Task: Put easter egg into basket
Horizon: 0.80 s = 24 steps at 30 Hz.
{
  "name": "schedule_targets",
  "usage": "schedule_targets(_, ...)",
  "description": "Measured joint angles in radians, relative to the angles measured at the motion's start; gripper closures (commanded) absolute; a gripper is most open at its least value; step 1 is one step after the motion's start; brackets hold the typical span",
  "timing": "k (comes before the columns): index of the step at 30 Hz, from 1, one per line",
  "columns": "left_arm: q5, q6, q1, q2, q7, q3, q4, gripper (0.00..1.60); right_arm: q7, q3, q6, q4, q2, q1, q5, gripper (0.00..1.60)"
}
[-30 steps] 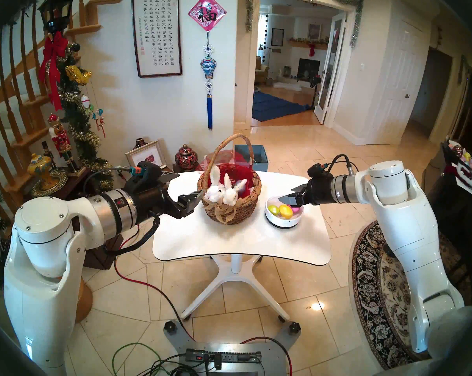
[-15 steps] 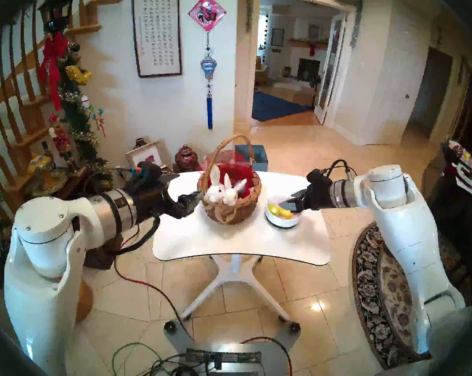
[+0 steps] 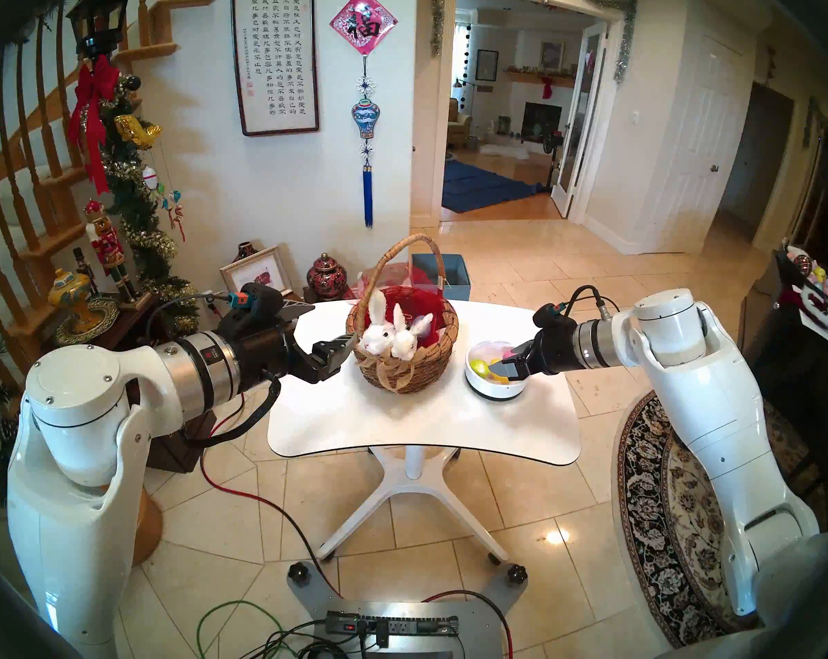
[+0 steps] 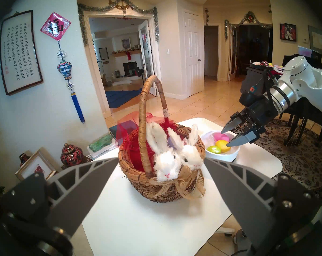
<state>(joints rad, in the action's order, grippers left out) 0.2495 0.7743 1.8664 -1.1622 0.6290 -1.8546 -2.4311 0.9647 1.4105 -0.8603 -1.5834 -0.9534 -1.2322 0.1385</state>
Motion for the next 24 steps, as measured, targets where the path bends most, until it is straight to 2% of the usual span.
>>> schedule_targets(24, -0.006, 0.001, -0.001, -0.004, 0.006, -0.001, 0.0, 0.0, 0.009, -0.016, 0.012, 0.014, 0.01, 0.005, 0.014, 0.0)
